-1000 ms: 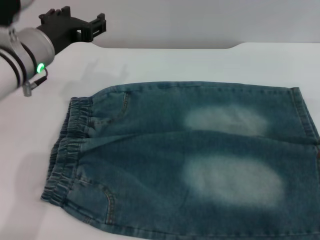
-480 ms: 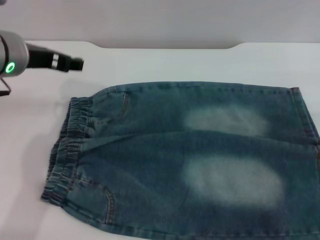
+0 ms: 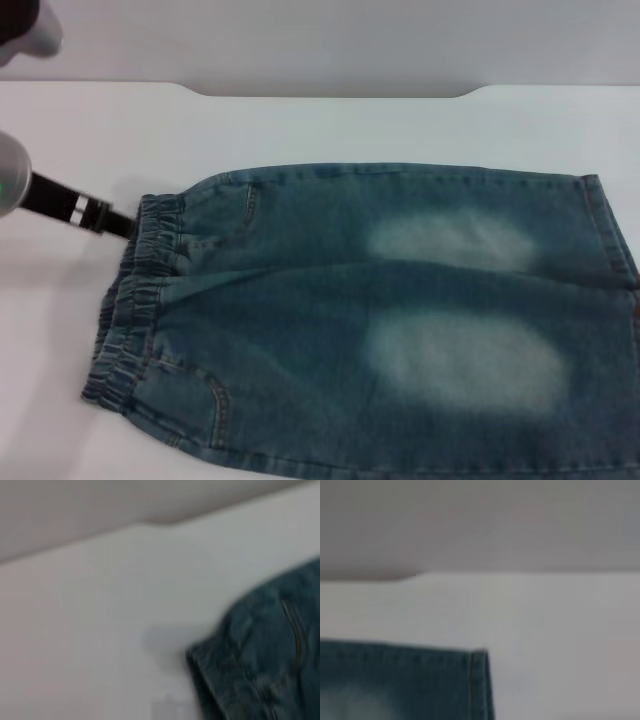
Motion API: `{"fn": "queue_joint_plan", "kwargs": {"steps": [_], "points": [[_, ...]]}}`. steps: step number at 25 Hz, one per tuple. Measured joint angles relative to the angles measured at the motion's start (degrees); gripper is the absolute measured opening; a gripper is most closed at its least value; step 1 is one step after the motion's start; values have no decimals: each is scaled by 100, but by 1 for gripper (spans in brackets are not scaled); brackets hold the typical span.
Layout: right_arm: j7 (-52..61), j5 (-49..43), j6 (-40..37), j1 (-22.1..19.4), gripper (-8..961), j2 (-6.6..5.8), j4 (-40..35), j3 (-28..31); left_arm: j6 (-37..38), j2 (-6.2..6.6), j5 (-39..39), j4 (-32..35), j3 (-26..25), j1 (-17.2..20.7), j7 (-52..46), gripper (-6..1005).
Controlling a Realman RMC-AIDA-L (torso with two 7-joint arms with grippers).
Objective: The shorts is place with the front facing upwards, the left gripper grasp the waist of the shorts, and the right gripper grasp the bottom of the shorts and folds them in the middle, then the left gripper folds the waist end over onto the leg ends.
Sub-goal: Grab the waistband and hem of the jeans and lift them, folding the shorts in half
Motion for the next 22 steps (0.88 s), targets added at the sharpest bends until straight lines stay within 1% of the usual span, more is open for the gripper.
{"fn": "queue_joint_plan", "kwargs": {"steps": [2, 4, 5, 9, 16, 22], "points": [[47, 31, 206, -38, 722, 2, 1, -24, -305, -4, 35, -23, 30, -60, -35, 832], [79, 33, 342, -77, 722, 2, 1, -29, -452, -9, 31, -28, 52, -92, -53, 832], [98, 31, 380, -103, 721, 1, 19, -31, -866, -14, 35, -47, 197, -176, -180, 832], [154, 18, 490, -187, 721, -1, 61, -16, -1286, -13, 34, -33, 449, -255, -396, 832], [157, 12, 307, -243, 719, 1, -176, -90, -1694, -36, 15, 138, 809, -335, -740, 832], [103, -73, 187, -194, 719, -2, -336, -221, -1677, -56, -105, 584, 957, -348, -863, 832]]}}
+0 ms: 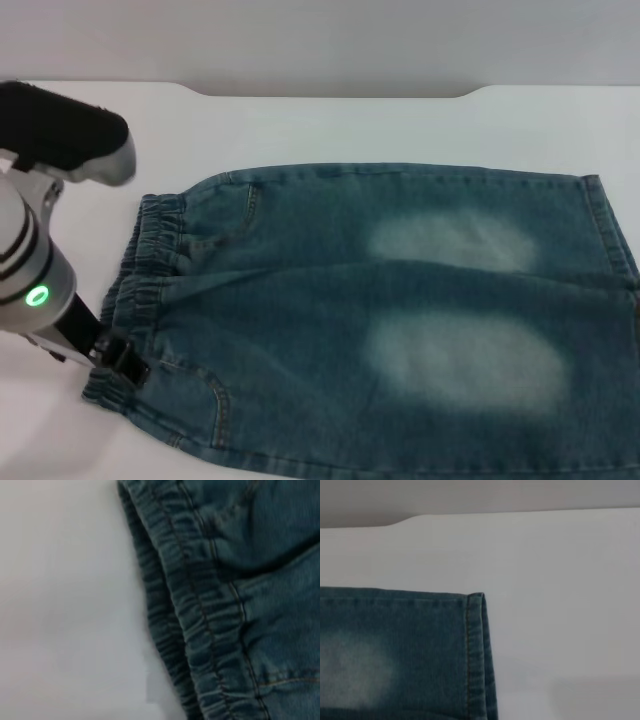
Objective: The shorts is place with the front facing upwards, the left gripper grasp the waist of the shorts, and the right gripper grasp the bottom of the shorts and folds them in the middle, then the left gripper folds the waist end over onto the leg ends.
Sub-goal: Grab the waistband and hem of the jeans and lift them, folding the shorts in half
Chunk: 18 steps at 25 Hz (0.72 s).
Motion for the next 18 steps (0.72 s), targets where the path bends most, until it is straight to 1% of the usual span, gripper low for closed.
{"fn": "queue_joint_plan", "kwargs": {"steps": [6, 18], "points": [[-3, -50, -25, -1, 719, -3, -6, -47, 248, 10, -207, 297, 85, 17, -39, 832], [-7, -24, -9, -44, 718, -6, 42, -95, 329, 15, -220, 452, 105, -13, 3, 832]]}}
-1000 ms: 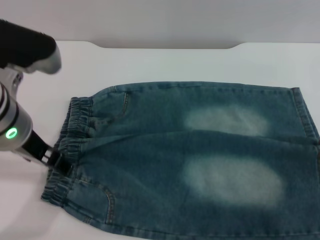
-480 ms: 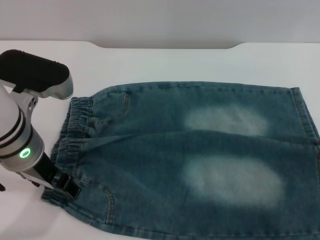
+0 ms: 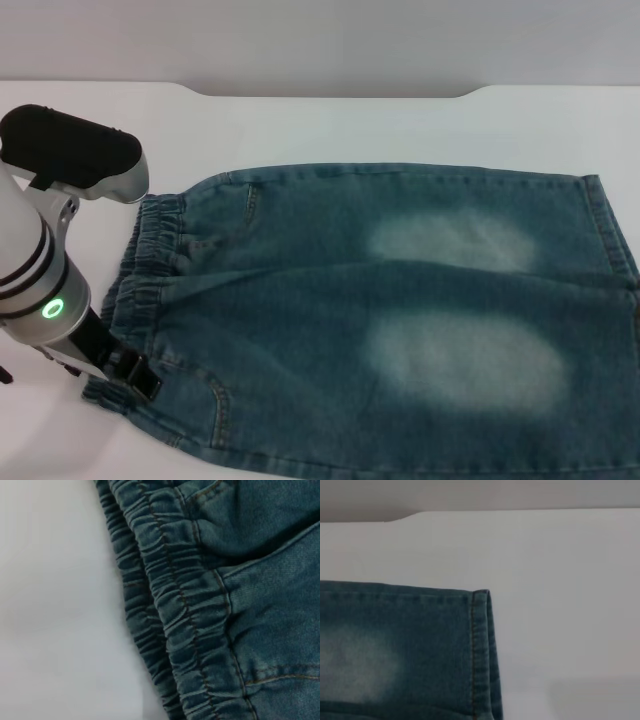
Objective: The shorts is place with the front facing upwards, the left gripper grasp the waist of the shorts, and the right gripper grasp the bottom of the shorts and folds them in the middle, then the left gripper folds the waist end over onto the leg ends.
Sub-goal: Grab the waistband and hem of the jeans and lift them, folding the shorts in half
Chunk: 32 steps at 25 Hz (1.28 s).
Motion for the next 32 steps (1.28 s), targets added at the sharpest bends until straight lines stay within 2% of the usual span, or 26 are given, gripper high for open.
{"fn": "queue_joint_plan", "kwargs": {"steps": [6, 12, 17, 23, 32], "points": [[-3, 6, 28, -10, 718, 0, 103, -28, 57, 10, -53, -152, -51, 80, -24, 833], [-3, 6, 53, -62, 719, 0, 279, -27, 65, 27, -152, 46, -99, 107, 26, 710], [-3, 8, 109, -66, 710, 3, 366, -27, 54, 24, -147, 272, -69, 83, 40, 466], [-3, 11, 112, -62, 700, 9, 374, -35, 98, 26, -107, 170, -62, 108, 72, 247], [25, 17, 121, -69, 684, 9, 367, -93, 50, 16, -47, -15, 46, 77, 39, 181]]}}
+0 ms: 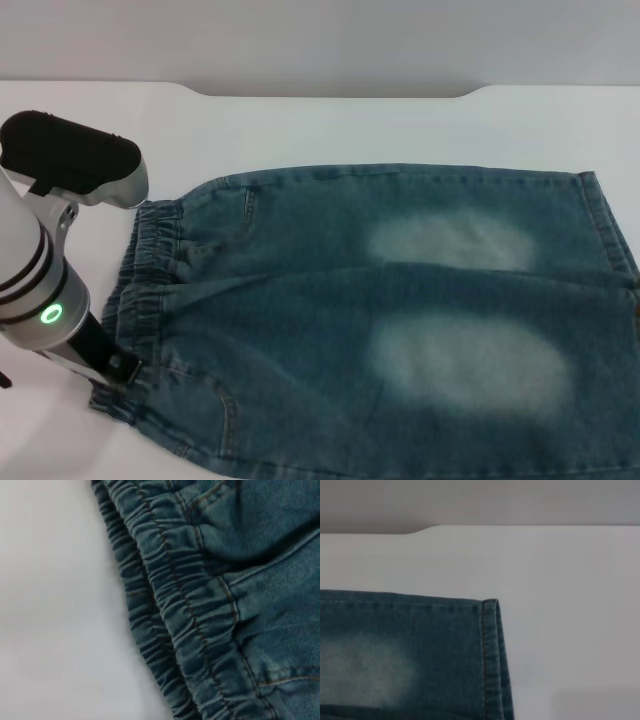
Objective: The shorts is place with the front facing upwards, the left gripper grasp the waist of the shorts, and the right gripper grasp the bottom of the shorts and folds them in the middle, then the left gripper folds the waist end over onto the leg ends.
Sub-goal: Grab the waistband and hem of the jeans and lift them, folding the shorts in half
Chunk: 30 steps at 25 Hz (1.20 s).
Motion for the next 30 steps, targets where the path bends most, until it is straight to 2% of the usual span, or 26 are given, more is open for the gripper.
{"fn": "queue_joint_plan", "kwargs": {"steps": [4, 10, 20, 30], "points": [[22, 18, 157, -1, 677, -1, 19, -70, -153, 2, 14, -248, 9, -19, -29, 152], [24, 21, 700, 61, 666, -4, 36, -289, -273, 2, 53, -340, 25, -172, -61, 36], [119, 68, 1448, 31, 649, 3, 435, -396, -346, 8, 83, -446, 24, -373, -74, 17], [241, 238, 1803, -284, 631, 9, 466, -536, -309, -8, 102, -420, 40, -432, -78, 17]]}}
